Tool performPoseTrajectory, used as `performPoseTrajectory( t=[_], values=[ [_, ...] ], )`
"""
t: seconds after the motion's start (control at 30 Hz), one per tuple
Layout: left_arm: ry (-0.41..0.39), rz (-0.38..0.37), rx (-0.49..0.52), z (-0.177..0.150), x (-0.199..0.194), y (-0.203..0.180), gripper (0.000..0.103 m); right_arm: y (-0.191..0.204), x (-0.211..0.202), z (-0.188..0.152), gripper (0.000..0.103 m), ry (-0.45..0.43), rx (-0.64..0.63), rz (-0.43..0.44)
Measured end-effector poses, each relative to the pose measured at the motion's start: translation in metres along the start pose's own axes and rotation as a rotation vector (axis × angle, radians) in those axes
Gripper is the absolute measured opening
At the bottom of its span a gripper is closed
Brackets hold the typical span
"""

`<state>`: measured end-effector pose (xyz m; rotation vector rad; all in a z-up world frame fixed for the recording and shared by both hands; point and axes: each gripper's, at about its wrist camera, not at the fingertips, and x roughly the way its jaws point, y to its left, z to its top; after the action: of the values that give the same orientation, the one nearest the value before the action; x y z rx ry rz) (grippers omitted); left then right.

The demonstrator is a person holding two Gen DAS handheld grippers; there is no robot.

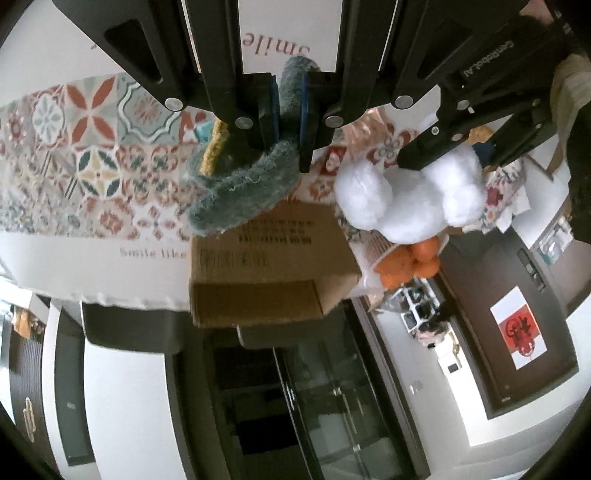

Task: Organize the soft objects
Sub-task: 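Carry the bunny and pouch over the cardboard box with both tools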

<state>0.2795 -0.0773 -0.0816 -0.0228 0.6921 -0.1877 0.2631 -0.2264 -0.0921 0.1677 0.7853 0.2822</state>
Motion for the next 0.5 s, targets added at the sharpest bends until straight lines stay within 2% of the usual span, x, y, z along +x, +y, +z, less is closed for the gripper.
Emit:
performPoseTrajectory(
  t=[0.5],
  values=[
    [-0.075, -0.040, -0.009, 0.061, 0.013, 0.007, 0.052, -0.003, -0.013, 0.054, 0.010, -0.139, -0.001, -0.008]
  ],
)
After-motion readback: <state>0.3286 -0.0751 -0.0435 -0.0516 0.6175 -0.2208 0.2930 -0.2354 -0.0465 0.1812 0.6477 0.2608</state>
